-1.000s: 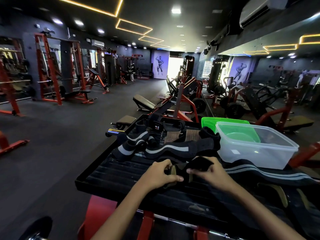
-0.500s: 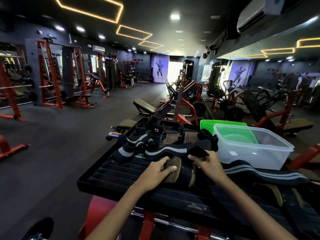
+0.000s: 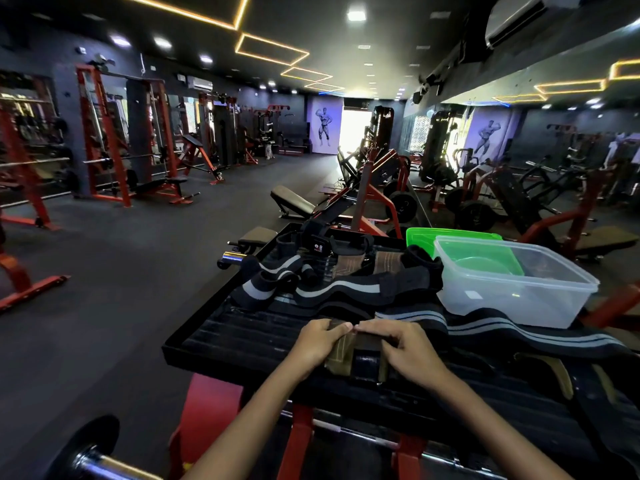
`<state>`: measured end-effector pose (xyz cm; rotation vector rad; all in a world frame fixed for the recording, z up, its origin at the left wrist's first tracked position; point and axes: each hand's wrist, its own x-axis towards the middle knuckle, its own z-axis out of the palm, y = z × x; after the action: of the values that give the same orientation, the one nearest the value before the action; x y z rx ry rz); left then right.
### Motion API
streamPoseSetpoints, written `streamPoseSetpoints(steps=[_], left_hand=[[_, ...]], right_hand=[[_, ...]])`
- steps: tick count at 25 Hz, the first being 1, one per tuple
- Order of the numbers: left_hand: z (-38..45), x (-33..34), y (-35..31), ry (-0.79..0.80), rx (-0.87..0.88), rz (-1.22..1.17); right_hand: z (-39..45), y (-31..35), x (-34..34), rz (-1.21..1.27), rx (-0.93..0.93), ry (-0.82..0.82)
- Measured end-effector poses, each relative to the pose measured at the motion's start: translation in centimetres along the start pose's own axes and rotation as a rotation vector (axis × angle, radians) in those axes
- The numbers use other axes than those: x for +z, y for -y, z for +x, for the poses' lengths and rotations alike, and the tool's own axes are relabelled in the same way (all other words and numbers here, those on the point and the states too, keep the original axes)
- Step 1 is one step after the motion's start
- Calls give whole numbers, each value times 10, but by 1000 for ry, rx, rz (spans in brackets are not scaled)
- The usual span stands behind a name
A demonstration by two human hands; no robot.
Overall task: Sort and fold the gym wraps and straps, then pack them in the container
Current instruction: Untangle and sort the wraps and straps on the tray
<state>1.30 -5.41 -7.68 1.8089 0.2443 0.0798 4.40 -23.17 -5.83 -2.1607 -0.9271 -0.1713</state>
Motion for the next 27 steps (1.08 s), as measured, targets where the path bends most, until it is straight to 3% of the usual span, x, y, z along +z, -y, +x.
streamPoseSetpoints(steps=[4, 9, 11, 14, 16, 18, 20, 22, 24, 27], left_hand=[[6, 1, 8, 0, -43, -43], [-1, -2, -2, 51, -137, -138], [-5, 0, -11, 75, -240, -285], [-8, 0, -29, 140, -345, -618], [-10, -3, -43, 155, -302, -776], [-14, -11, -54, 60, -178, -784], [-20, -18, -55, -33, -70, -567], [-28, -15, -46, 64, -72, -333], [-35, -4, -36, 220, -88, -194], [-37, 8, -28, 213, -13, -227]], right_hand=[[-12, 4, -3, -68, -59, 180], [-22, 6, -10, -511, -304, 391], [-21, 4, -13, -578, -314, 369], [-18, -4, -10, -581, -311, 84], [-16, -9, -10, -396, -191, -81], [-13, -3, -18, -14, 64, -211], [-14, -3, -22, 454, 268, -239], [-17, 2, -22, 781, 388, -191], [-20, 6, -18, 948, 445, -125], [-19, 4, -15, 926, 473, -84]])
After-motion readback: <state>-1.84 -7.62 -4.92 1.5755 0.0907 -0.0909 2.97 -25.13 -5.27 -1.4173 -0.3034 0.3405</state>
